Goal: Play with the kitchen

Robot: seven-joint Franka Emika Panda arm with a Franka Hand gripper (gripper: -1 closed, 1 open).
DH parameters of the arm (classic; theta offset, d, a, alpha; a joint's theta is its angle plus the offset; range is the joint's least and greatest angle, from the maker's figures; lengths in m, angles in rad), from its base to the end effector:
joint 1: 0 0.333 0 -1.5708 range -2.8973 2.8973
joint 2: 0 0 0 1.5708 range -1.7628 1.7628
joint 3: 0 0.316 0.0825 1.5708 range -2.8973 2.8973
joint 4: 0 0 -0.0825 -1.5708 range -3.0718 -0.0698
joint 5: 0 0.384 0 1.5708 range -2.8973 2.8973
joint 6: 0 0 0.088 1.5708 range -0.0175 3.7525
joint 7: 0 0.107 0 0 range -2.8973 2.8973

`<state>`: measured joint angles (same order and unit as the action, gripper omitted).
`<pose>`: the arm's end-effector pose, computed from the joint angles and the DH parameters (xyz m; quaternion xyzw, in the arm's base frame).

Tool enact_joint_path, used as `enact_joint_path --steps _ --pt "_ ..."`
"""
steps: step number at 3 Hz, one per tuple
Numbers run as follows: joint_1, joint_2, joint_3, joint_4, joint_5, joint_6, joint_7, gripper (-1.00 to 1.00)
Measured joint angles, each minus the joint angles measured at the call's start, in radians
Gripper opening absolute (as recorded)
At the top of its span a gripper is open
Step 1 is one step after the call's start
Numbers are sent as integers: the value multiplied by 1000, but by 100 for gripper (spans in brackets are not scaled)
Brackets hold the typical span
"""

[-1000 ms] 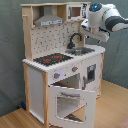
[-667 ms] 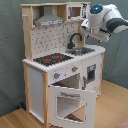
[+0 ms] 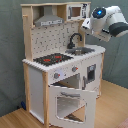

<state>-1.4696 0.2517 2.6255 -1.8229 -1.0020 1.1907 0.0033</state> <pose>0.3092 0.3443 0.6410 0.7792 0.4278 0.0786 0.4512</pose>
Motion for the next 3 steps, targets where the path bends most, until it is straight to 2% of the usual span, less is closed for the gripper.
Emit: enact_joint_path --steps 2,3 --pt "102 -27 0 0 -166 -70 -37 100" --pt "143 -79 -1 0 -246 -79 -62 100"
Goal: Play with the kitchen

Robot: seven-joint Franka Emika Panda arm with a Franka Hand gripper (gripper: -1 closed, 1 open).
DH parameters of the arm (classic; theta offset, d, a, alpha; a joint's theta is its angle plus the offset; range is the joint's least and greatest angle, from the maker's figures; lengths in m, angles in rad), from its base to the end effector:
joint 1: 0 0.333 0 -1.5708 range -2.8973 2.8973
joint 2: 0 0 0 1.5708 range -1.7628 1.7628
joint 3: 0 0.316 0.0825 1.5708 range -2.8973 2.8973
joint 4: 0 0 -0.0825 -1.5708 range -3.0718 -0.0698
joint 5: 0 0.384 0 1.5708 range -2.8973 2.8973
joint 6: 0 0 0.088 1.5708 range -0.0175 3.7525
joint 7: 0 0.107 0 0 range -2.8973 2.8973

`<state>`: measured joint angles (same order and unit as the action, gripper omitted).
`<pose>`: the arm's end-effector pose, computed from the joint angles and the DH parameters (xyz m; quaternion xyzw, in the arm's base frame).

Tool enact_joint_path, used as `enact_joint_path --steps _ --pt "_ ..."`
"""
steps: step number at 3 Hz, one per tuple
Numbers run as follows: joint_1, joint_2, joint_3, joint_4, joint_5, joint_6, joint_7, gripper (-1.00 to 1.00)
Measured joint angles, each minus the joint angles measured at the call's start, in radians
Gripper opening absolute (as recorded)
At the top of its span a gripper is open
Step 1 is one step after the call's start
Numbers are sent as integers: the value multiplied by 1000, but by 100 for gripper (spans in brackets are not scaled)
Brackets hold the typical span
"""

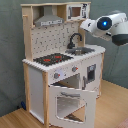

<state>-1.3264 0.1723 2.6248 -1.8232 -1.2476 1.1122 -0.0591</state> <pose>0.2680 0.3952 0.6428 0.6831 0.4336 0.1299 0.5731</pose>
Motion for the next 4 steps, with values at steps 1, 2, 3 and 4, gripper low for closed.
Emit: enact_joint_path --steps 1,2,3,4 --pt "31 -69 0 0 -60 15 -31 100" --pt "84 -132 0 -2 -110 17 -68 100" --pt "138 -220 0 -5 -113 17 -72 100" --pt "208 -248 0 -73 -112 9 -69 100"
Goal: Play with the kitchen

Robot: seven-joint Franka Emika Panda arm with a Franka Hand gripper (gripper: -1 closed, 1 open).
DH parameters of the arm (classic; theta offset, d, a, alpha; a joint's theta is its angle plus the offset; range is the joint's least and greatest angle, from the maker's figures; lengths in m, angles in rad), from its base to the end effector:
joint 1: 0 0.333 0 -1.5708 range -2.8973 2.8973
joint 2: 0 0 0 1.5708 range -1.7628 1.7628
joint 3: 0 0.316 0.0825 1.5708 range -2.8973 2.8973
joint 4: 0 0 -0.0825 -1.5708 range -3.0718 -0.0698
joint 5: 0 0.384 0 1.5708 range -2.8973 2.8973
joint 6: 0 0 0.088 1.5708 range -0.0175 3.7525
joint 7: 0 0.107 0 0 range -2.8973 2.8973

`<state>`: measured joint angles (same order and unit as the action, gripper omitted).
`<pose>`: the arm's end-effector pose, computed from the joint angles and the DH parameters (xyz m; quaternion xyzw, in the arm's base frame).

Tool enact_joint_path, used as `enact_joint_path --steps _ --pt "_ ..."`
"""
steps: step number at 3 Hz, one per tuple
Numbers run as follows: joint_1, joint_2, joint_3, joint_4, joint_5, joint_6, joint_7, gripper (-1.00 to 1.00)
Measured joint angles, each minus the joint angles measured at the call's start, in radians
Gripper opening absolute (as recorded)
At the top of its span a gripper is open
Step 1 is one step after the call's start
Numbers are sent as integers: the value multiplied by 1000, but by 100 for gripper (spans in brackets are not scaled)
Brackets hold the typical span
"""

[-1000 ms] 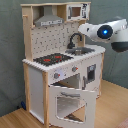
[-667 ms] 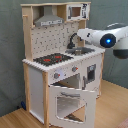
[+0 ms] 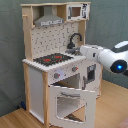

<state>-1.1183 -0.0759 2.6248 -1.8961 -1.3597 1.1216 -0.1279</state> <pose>0.1558 0.5004 0.5389 0.4950 0.4929 0.1639 0.6966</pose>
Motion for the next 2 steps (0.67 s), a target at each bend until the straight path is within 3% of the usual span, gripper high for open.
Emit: enact_joint_path --steps 1,2 --pt "47 -37 -2 -52 39 60 24 100" --pt "44 -78 -11 -56 80 139 59 100"
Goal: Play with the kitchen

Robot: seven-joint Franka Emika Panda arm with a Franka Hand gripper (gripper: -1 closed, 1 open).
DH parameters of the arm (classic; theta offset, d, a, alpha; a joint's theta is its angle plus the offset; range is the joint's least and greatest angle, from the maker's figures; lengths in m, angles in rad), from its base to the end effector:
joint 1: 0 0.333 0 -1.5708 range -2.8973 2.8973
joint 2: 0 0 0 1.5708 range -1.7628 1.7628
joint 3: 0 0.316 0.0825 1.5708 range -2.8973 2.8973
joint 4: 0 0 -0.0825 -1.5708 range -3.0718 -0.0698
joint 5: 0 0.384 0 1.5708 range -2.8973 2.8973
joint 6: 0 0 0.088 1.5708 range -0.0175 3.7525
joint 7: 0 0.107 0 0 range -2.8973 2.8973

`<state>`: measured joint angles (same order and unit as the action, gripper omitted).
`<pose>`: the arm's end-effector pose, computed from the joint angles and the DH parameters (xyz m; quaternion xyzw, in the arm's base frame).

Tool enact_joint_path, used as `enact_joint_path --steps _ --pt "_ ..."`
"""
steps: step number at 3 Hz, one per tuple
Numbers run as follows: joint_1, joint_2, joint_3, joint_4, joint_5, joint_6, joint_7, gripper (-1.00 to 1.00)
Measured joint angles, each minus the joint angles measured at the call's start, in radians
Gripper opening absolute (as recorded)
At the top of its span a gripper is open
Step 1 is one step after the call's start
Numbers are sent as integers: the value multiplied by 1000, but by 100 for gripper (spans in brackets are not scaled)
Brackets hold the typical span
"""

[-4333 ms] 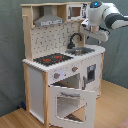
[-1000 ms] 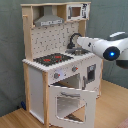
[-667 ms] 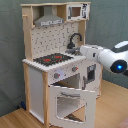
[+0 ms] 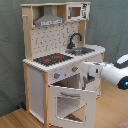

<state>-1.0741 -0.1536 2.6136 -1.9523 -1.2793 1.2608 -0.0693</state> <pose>0.1268 0.5217 0.4699 0.4572 0.5475 0.1787 0.6777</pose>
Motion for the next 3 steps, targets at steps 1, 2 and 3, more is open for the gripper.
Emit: enact_joint_path --steps 1,2,3 --pt "-7 -24 -4 0 11 101 24 100" --pt "-8 -70 -4 0 11 185 68 100" --pt "-7 -130 -3 -4 11 252 118 100"
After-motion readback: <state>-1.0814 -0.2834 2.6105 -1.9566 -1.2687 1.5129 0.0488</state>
